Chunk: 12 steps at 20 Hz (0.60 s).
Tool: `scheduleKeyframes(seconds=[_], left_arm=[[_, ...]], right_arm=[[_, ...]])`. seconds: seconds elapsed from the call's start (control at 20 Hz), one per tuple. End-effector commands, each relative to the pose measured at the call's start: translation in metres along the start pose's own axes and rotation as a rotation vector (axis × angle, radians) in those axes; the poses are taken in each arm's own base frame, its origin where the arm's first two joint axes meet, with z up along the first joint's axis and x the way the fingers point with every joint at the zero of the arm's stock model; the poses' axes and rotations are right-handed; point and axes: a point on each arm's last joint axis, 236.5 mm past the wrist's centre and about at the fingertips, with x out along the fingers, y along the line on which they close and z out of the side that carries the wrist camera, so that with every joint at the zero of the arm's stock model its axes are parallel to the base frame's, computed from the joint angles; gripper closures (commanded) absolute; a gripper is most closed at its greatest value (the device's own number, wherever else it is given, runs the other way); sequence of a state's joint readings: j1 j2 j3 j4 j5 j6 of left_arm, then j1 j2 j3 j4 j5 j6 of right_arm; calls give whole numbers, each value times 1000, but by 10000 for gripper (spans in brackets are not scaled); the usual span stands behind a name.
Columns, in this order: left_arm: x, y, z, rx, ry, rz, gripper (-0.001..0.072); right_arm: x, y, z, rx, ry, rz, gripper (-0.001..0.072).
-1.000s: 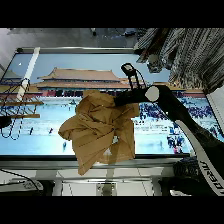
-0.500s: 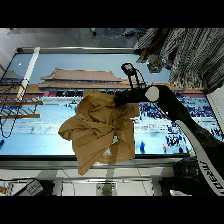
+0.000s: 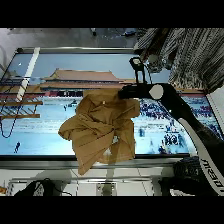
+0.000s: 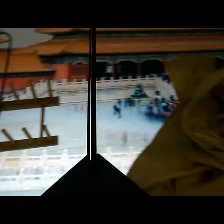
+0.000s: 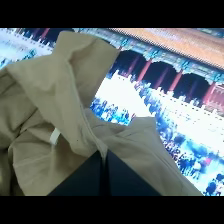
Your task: Fold the clothes and pants, and hang the long-sleeved shirts on hangers.
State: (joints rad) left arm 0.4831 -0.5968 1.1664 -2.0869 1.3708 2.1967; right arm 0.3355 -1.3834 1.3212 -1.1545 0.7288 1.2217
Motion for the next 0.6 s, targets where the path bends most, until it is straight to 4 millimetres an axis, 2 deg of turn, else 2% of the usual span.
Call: scheduleKeyframes(seconds=[0.0,0.2,0.25,0.4,0.55], left_arm=[[-27,-94,-20,78,58,-285,685],[-16,-137,-50,143,214,-494,685],[-12,-143,-48,155,212,-520,685],[-7,-180,-13,238,28,-655,685],[3,-194,1,248,-37,-679,685]], right_arm=[[-4,-18,6,66,-30,-20,678],[-8,-18,10,68,-44,-19,678],[-10,-17,12,66,-49,-19,678],[-18,-14,18,62,-68,-16,678],[-30,-6,28,77,-100,5,678]])
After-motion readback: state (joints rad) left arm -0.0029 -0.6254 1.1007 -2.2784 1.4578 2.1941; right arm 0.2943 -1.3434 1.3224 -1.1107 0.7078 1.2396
